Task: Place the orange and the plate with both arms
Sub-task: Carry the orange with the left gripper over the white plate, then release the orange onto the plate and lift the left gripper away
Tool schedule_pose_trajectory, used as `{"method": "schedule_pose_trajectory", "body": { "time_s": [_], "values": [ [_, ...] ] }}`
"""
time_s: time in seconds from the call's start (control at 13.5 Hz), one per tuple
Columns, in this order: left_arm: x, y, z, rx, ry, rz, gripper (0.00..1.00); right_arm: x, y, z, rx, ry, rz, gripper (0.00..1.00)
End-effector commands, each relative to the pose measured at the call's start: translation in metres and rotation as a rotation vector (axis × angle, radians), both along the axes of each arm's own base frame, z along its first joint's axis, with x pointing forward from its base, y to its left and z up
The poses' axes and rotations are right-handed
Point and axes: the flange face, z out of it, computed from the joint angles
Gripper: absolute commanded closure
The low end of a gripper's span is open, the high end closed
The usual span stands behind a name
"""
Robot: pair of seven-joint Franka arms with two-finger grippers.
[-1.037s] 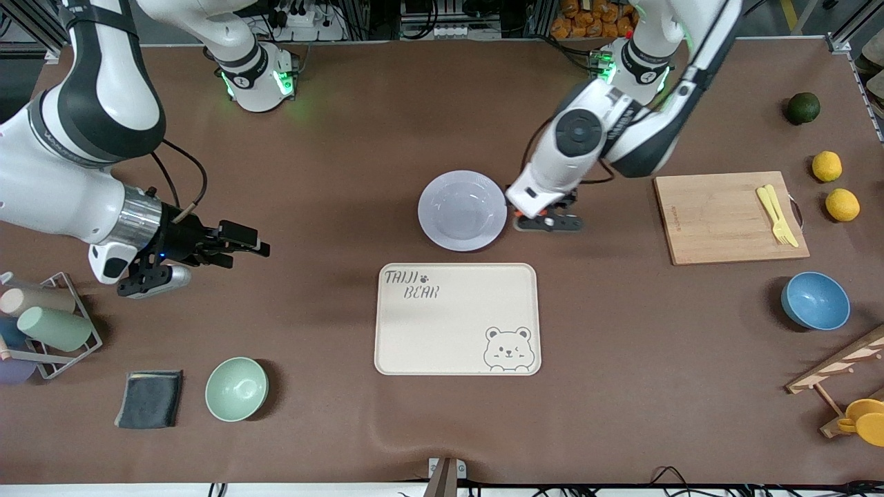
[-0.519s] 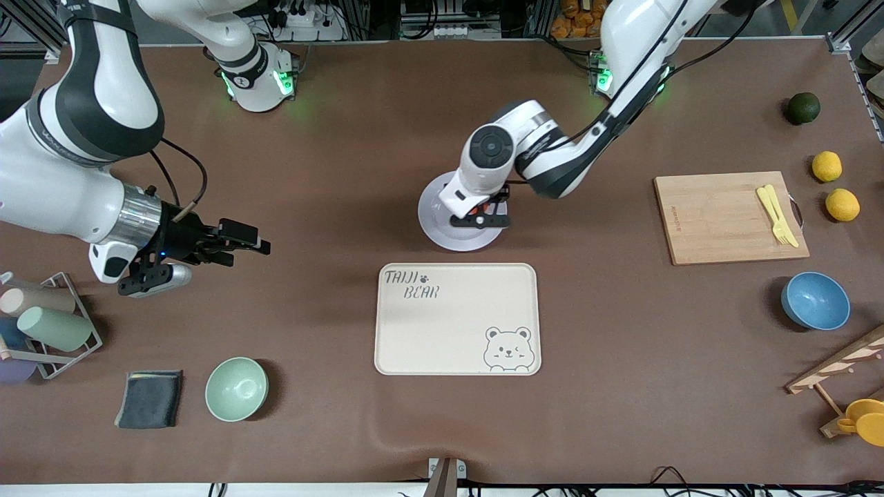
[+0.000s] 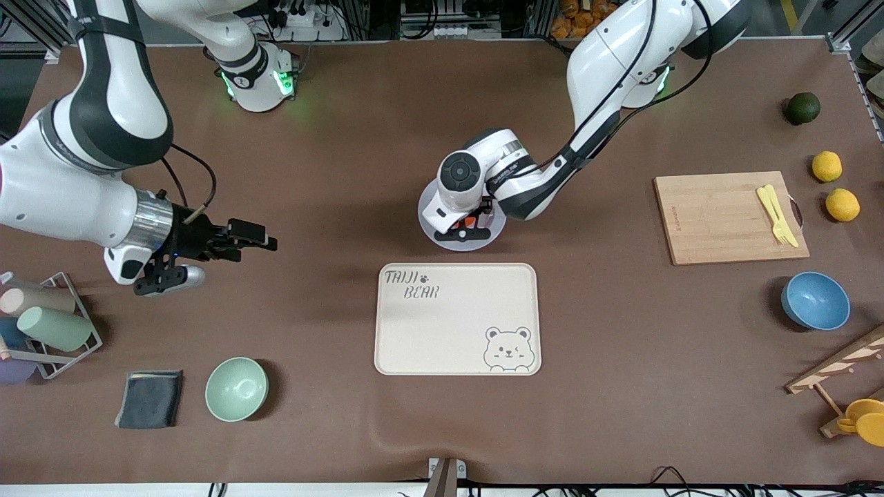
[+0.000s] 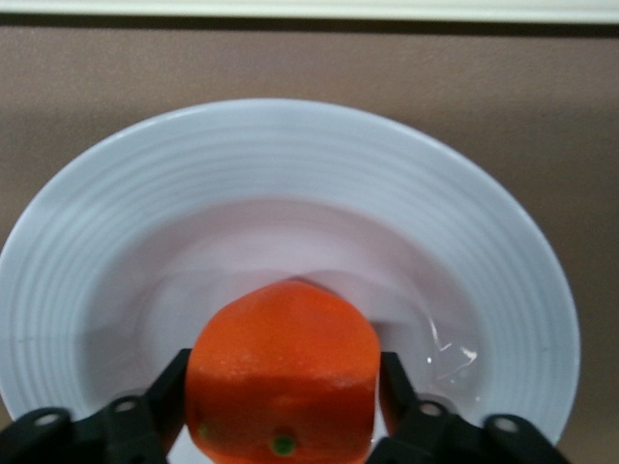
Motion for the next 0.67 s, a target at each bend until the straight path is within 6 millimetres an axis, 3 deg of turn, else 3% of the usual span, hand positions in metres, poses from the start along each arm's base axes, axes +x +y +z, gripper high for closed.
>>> {"method": "schedule_pose_trajectory", "body": {
  "time_s": [0.0,0.15,0.22,0.44,0.59],
  "values": [
    [0.017,0.004,0.014,0.010,-0.042,0.048,0.00,0.005,0.006,-0.009,0.009,-0.011,-0.010,0.00],
    [0.032,0.017,0.060,0.039,-0.086,0.083,0.00,0.011,0.019,-0.034,-0.006,-0.004,-0.007,0.00],
    [0.043,0.030,0.094,0.049,-0.119,0.104,0.00,0.012,0.025,-0.047,-0.012,0.007,-0.002,0.00],
    [0.078,0.087,0.197,0.079,-0.234,0.191,0.00,0.015,0.042,-0.089,0.064,0.078,-0.030,0.00],
    [0.091,0.126,0.254,0.098,-0.304,0.253,0.00,0.004,0.095,-0.105,0.110,0.099,-0.002,0.00]
  ]
}}
